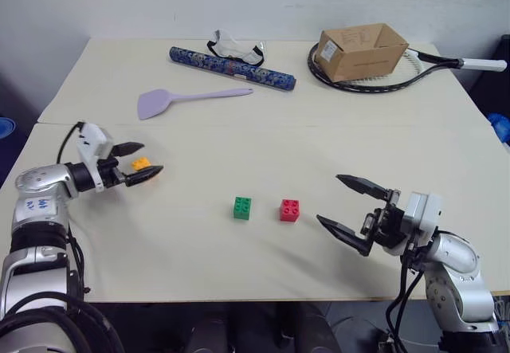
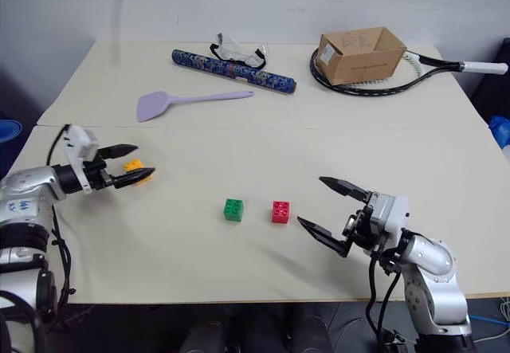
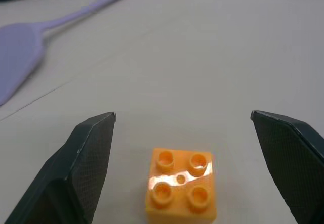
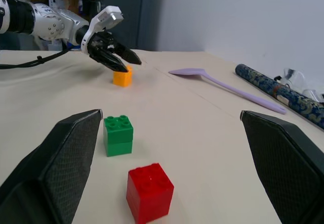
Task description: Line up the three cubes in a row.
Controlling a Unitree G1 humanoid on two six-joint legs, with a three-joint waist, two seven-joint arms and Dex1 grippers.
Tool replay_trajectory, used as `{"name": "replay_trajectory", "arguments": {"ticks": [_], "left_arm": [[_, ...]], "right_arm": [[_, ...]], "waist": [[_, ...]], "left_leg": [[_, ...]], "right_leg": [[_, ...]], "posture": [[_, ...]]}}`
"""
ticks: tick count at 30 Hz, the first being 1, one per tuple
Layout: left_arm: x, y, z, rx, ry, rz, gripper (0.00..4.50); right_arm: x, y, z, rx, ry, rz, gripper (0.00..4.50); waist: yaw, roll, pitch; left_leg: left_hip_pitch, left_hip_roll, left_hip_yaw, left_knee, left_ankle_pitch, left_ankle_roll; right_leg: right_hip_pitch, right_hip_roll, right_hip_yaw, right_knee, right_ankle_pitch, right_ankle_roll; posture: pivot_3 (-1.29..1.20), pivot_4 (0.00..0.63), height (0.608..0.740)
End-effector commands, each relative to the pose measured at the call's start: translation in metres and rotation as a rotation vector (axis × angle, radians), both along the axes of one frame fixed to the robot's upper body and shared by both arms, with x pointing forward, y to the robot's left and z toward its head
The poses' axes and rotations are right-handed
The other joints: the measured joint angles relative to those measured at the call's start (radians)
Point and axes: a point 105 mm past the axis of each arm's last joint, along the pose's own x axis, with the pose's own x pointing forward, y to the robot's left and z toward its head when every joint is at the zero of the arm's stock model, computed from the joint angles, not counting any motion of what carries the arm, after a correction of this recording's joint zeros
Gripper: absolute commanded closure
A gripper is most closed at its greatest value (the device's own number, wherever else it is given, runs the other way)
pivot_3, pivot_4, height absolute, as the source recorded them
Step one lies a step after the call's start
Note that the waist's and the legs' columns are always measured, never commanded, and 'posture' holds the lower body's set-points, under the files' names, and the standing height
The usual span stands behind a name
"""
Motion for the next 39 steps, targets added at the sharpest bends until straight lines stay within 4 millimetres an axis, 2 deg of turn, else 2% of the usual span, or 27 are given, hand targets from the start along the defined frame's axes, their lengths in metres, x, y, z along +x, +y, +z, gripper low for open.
{"name": "replay_trajectory", "arguments": {"ticks": [1, 4, 9, 10, 14, 18, 20, 22, 24, 26, 28, 33, 39], "left_arm": [[0.005, -0.001, 0.001, 0.065, 0.003, -0.025, 0.39], [0.005, 0.0, -0.002, 0.085, 0.017, -0.034, 1.17], [-0.001, 0.008, -0.007, 0.11, 0.047, -0.035, 2.8], [-0.002, 0.009, -0.008, 0.112, 0.051, -0.039, 2.99], [-0.005, 0.008, -0.002, 0.098, 0.034, -0.07, 2.96], [-0.008, -0.013, 0.009, 0.134, -0.007, -0.227, 2.96], [-0.014, -0.03, 0.012, 0.194, -0.019, -0.359, 2.96], [-0.023, -0.058, 0.014, 0.255, -0.028, -0.543, 2.96], [-0.029, -0.078, 0.017, 0.271, -0.034, -0.656, 2.96], [-0.032, -0.101, 0.013, 0.3, -0.026, -0.761, 2.96], [-0.034, -0.114, 0.005, 0.331, -0.01, -0.816, 2.96], [-0.033, -0.123, -0.013, 0.378, 0.034, -0.844, 2.96], [-0.039, -0.129, -0.019, 0.341, 0.051, -0.866, 2.96]], "right_arm": [[-0.008, -0.005, 0.01, -0.016, -0.06, -0.033, 0.0], [-0.01, -0.008, 0.01, -0.021, -0.062, -0.052, 0.0], [-0.013, -0.005, 0.015, -0.02, -0.066, -0.059, 0.0], [-0.013, -0.004, 0.016, -0.019, -0.067, -0.058, 0.0], [-0.011, -0.002, 0.02, -0.017, -0.069, -0.057, 0.0], [-0.01, -0.002, 0.02, -0.022, -0.065, -0.045, 0.0], [-0.009, -0.003, 0.018, -0.027, -0.059, -0.041, 0.0], [-0.008, -0.007, 0.013, -0.035, -0.046, -0.036, 0.0], [-0.007, -0.009, 0.009, -0.042, -0.037, -0.03, 0.0], [-0.006, -0.01, 0.006, -0.046, -0.03, -0.022, 0.0], [-0.007, -0.011, 0.005, -0.047, -0.026, -0.016, 0.0], [-0.011, -0.015, -0.001, -0.056, -0.022, -0.013, 0.0], [-0.016, -0.019, -0.003, -0.061, -0.021, -0.033, 0.0]], "waist": [[0.002, 0.0, 0.0], [0.0, 0.0, 0.0], [0.002, 0.0, 0.0], [0.002, 0.0, 0.0], [0.003, 0.0, 0.0], [0.004, 0.0, 0.0], [0.007, 0.0, 0.0], [0.008, 0.0, 0.0], [0.012, 0.0, 0.0], [0.011, 0.0, 0.0], [0.008, 0.0, 0.0], [0.0, 0.0, 0.0], [0.008, 0.0, 0.0]], "left_leg": [[0.0, 0.0, 0.0, 0.0, 0.0, 0.0], [0.0, 0.0, 0.0, 0.0, 0.0, 0.0], [0.0, 0.0, -0.001, 0.001, 0.0, 0.0], [0.0, 0.0, -0.001, 0.001, 0.0, 0.0], [0.0, 0.0, -0.001, 0.001, 0.0, 0.0], [0.0, 0.0, -0.002, 0.002, 0.0, 0.0], [-0.002, 0.0, -0.003, 0.004, 0.0, 0.001], [-0.002, 0.0, -0.004, 0.004, 0.0, 0.001], [-0.002, -0.001, -0.004, 0.005, 0.0, 0.002], [-0.002, -0.001, -0.004, 0.006, 0.0, 0.002], [-0.002, -0.001, -0.004, 0.005, 0.0, 0.002], [-0.002, 0.0, -0.003, 0.005, 0.0, 0.002], [-0.002, 0.0, -0.004, 0.006, 0.0, 0.002]], "right_leg": [[0.0, 0.0, 0.0, 0.0, 0.0, 0.0], [0.0, -0.001, 0.0, 0.001, 0.0, 0.0], [0.0, -0.002, 0.0, 0.001, 0.0, 0.0], [0.0, -0.003, 0.0, 0.001, 0.0, 0.0], [0.0, -0.004, 0.0, 0.001, 0.0, 0.0], [0.0, -0.003, -0.001, 0.001, 0.0, 0.0], [0.0, -0.003, -0.002, 0.001, 0.0, 0.0], [0.001, -0.003, -0.002, 0.001, 0.0, 0.0], [0.001, -0.003, -0.002, 0.001, 0.0, 0.0], [0.001, -0.003, -0.001, 0.001, 0.0, 0.001], [0.001, -0.003, 0.0, 0.002, 0.0, 0.001], [0.001, -0.001, -0.001, 0.002, 0.0, 0.001], [0.002, -0.003, -0.001, 0.001, 0.0, 0.001]], "posture": [[0.0, 0.15, 0.74], [0.0, 0.15, 0.74], [0.0, 0.15, 0.74], [0.0, 0.15, 0.74], [0.0, 0.15, 0.74], [0.0, 0.15, 0.74], [0.0, 0.15, 0.74], [0.0, 0.15, 0.74], [0.0, 0.15, 0.74], [0.0, 0.15, 0.74], [0.0, 0.15, 0.74], [0.0, 0.15, 0.74], [0.0, 0.15, 0.74]]}}
